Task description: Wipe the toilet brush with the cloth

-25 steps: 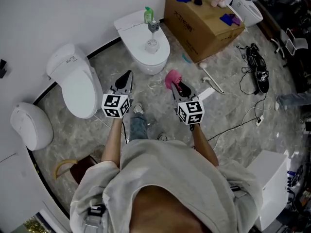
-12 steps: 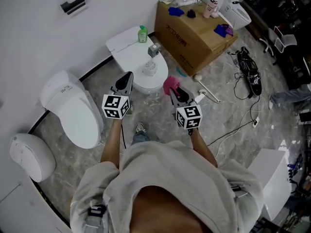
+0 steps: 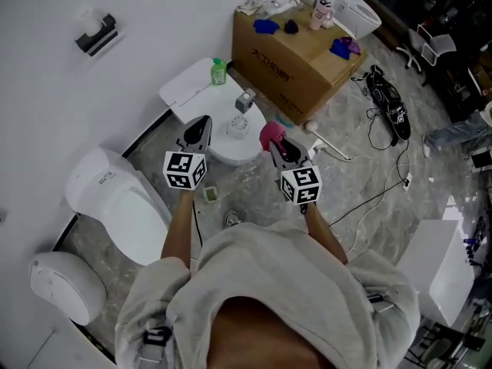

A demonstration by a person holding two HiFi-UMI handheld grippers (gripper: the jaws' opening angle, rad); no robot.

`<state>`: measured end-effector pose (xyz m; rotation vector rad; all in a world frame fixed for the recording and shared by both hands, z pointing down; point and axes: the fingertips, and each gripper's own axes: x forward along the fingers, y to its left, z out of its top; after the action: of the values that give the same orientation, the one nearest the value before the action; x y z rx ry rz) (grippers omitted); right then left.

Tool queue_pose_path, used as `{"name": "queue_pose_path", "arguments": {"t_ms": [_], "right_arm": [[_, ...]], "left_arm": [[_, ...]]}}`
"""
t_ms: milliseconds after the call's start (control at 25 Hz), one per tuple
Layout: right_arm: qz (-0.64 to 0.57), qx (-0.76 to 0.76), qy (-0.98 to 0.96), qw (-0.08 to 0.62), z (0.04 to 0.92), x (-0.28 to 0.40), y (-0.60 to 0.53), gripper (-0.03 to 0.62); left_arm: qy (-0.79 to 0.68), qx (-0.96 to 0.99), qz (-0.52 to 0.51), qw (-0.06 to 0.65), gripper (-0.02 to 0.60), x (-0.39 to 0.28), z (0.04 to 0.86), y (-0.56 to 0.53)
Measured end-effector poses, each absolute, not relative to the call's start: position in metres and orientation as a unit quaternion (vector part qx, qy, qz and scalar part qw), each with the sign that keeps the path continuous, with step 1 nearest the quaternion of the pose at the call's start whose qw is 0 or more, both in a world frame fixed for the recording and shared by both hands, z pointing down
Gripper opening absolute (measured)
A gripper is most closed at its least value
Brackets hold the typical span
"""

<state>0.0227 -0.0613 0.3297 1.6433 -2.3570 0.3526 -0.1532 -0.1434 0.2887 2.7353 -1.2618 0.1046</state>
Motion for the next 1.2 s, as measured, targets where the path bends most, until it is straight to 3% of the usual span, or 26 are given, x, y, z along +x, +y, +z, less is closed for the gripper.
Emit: {"name": "queue_pose_path", "arguments": {"t_ms": [1080,1160,1200], "right_arm": [[0.170,0.527,-0.823,0.127,0.372,0.061,-0.118,0.101],[0.172,0.524,-0.825,0.123,0.372,0.066,-0.117,0.101],[0.173,0.523,-0.826,0.122,0.372,0.067,-0.116,0.101]], "left_arm": [[-0.393,0.910,0.104,0.077,0.026,-0.078,0.333,-0.204],[-0.392,0.909,0.111,0.086,0.058,-0.070,0.340,-0.203],[-0.391,0.908,0.114,0.092,0.109,-0.068,0.343,-0.203]]}}
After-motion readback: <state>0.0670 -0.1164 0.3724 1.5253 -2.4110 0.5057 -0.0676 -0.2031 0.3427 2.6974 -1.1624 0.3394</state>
